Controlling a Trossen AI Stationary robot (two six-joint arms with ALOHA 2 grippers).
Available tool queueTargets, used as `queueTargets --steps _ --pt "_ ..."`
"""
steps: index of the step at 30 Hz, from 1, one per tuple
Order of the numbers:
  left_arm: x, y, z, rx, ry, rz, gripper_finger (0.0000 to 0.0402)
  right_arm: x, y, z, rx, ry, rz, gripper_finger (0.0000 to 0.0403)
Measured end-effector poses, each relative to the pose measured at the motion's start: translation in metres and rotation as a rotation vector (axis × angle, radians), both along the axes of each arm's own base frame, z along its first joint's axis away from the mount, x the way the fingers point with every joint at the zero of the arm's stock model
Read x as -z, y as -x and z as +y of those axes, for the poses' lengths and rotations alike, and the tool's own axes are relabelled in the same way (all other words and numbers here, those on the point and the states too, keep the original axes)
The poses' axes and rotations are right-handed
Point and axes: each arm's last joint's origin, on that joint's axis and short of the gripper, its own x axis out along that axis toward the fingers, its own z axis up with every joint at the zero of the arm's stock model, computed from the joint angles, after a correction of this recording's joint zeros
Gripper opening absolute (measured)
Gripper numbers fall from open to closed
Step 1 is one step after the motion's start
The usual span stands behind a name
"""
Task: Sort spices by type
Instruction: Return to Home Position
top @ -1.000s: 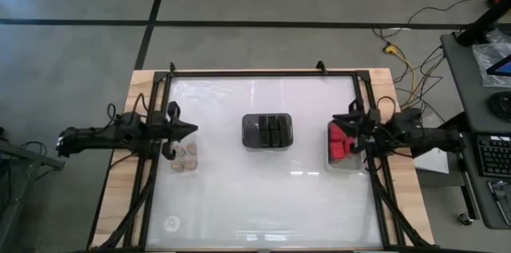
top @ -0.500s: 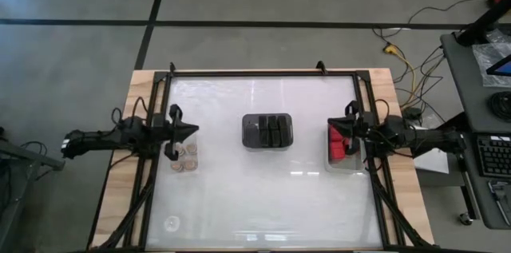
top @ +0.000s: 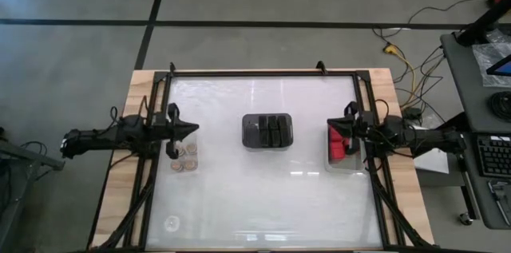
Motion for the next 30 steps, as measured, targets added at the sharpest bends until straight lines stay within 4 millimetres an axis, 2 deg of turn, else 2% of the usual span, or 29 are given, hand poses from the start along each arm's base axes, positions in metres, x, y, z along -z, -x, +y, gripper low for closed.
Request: queueTargets --steps 7,13,17,25,30 --pt "0.001 0.0 0.0 -0.001 -0.004 0.008 0.0001 0.014 -0.002 0.0 -0.015 -0.028 0.14 0.0013" --pt "0.003 -0.002 -0.001 0.037 0.024 0.028 0.0001 0.016 -0.002 0.006 -0.213 0.025 0.167 0.0013" --pt "0.005 -0.002 -0.001 0.035 0.013 0.049 0.0001 0.016 -0.002 0.006 -0.208 0.038 0.168 0.0013" --pt "0.025 -0.004 -0.001 0.033 0.051 0.214 0.0001 0.016 -0.002 0.006 -0.193 0.174 0.18 0.0013" --pt "0.027 -0.005 -0.001 0.032 0.052 0.238 0.0001 0.016 -0.002 0.006 -0.195 0.15 0.18 0.0013"
